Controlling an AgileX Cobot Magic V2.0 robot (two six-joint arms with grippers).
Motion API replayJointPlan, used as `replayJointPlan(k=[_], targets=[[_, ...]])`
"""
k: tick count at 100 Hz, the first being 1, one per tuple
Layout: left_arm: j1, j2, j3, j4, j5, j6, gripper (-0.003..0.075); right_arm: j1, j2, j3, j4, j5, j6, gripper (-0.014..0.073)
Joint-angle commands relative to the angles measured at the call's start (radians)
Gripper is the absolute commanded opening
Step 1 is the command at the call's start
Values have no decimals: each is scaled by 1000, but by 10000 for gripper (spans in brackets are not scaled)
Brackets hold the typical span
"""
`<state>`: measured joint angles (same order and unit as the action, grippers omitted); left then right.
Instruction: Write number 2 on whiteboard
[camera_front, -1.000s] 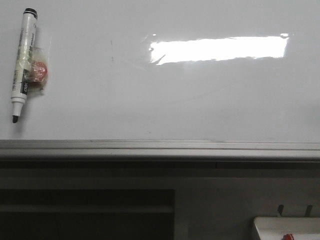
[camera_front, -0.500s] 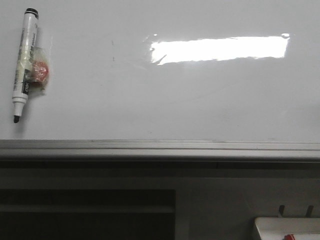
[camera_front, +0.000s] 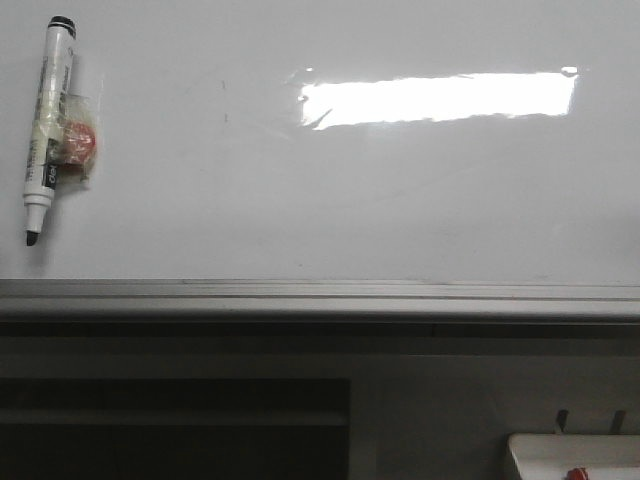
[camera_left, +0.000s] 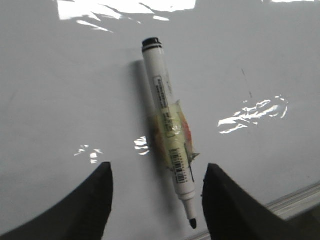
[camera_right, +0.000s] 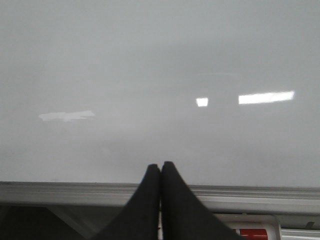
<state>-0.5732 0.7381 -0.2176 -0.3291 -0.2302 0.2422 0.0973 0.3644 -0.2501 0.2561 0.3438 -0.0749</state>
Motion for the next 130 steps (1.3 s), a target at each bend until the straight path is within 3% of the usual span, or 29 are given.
replayJointPlan(k=[1,34,50,76,80,85,95,106,114,122,130], targets=[[-34,59,-34,-44,-120,1,372,1,15,-37,1,-70,-13,-61],[-152,246,-42,-69,-266,-65,370,1,15,-37,0,-72,-13,-61],[-152,316,-44,-140,-356,-67,369,1,15,-37,0,-72,-13,-61],[-152,402,-87,-137,-349,-67,363,1,15,-37,0,-72,-13,-61],[-152,412,-94,-142,-336,-67,336,1,15,-37,0,-70,-13,-61],[-152,422,-96,-144,-334,-67,248,1,15,-37,0,-56,-13,-61],[-152,421,-96,-137,-309,-67,-25,1,15,-37,0,-30,-13,-61],[-169,418,-96,-90,-296,-67,-20,17,15,-53,0,-25,-33,-60],[-197,418,-96,-14,-291,-67,-20,92,15,-74,0,-25,-80,-60],[-231,418,-96,150,-291,-67,-20,194,27,-99,0,1,-180,-51],[-273,418,-96,338,-291,-67,-20,323,57,-129,2,8,-218,24]])
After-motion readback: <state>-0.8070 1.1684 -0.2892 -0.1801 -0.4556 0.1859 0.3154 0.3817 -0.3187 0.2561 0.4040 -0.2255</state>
